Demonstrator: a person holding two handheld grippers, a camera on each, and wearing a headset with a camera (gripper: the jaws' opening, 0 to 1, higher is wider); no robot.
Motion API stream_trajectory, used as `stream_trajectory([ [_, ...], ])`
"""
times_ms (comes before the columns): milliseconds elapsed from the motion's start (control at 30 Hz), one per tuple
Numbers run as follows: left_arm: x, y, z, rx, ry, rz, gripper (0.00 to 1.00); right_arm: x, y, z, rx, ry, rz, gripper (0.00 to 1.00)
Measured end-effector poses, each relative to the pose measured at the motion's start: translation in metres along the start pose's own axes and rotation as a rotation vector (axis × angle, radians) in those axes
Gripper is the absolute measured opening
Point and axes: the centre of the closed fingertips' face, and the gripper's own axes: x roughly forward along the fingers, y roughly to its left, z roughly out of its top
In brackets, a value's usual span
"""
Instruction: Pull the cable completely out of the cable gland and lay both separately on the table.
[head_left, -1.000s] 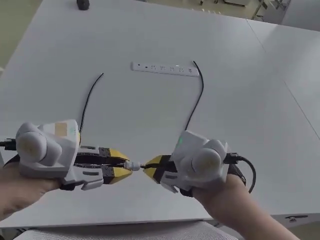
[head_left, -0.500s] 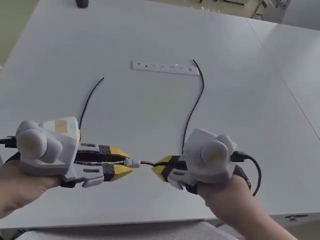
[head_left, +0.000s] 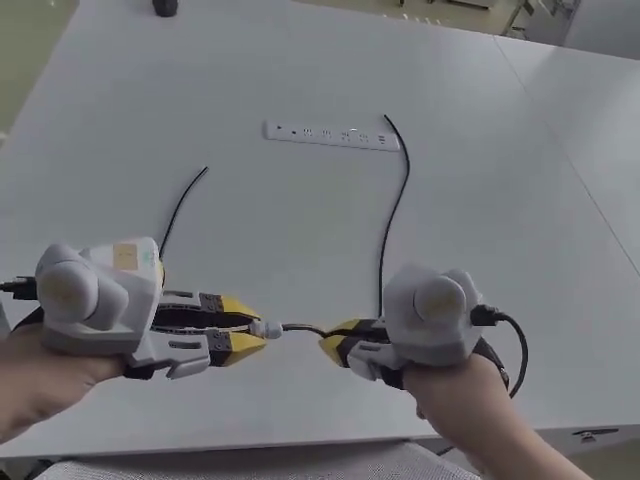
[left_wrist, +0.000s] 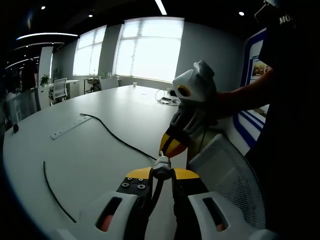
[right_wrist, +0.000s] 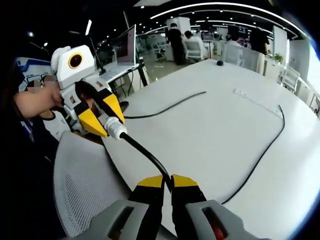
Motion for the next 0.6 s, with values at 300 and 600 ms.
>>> stream_trajectory([
  [300, 0.0, 0.002, 0.001, 0.004, 0.0, 0.002, 0.15, -0.004, 0.001, 0.001, 0.009, -0.021, 0.023, 0.01],
  [600, -0.002, 0.006, 0.003, 0.0, -0.003, 0.016, 0.15, -0.009, 0.012, 0.015, -0.094, -0.052, 0.005, 0.19],
])
